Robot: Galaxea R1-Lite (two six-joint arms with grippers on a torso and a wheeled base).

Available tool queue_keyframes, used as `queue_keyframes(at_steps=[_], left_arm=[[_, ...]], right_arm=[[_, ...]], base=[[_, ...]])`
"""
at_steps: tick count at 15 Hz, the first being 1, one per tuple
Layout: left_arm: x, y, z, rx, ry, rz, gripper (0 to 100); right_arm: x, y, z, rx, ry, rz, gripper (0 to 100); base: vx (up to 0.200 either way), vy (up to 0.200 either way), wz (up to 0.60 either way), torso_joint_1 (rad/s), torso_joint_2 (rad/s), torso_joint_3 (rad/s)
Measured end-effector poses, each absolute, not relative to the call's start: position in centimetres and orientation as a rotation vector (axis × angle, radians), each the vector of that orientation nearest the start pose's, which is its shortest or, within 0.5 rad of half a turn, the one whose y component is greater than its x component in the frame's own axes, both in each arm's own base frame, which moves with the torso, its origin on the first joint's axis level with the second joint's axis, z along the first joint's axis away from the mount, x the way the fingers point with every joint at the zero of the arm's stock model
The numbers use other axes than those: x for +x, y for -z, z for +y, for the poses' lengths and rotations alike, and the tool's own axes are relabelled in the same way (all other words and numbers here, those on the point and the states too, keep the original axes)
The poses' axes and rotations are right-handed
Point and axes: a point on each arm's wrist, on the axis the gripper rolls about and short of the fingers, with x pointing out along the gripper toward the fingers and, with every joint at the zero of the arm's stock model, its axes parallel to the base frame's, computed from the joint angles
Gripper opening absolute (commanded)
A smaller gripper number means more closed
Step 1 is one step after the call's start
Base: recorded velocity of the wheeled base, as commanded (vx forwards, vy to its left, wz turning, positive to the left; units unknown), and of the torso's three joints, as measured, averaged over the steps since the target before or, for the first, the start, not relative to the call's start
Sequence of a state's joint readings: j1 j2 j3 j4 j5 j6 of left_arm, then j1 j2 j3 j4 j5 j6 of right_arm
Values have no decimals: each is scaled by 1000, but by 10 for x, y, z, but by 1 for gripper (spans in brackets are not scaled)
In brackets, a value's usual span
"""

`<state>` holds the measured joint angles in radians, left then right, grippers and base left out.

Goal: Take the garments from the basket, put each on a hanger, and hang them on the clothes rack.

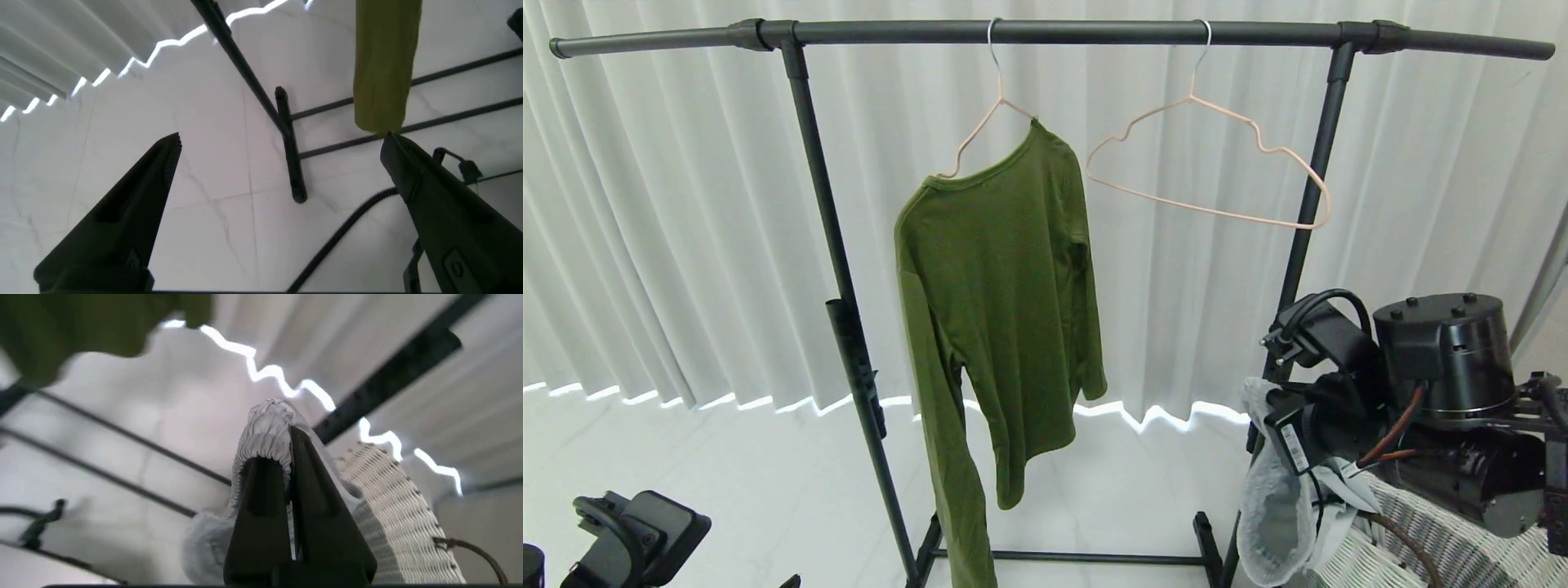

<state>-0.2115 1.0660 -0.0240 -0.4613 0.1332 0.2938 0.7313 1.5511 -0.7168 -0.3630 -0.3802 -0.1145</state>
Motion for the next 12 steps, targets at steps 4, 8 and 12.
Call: queue_keyframes(at_steps=[4, 8, 12], left_arm=[[92, -93, -17, 386, 161, 560, 100], [92, -93, -17, 386, 161, 562, 100], [93, -95, -17, 385, 159, 552, 100]], right_arm=[[182, -183, 184, -373, -437, 347, 0], [173, -198, 201, -350, -500, 290, 0], [175, -208, 206, -326, -504, 257, 0]], base=[[-200, 0, 0, 5, 2, 2], [0, 0, 0, 0, 0, 0], [0, 0, 0, 0, 0, 0]])
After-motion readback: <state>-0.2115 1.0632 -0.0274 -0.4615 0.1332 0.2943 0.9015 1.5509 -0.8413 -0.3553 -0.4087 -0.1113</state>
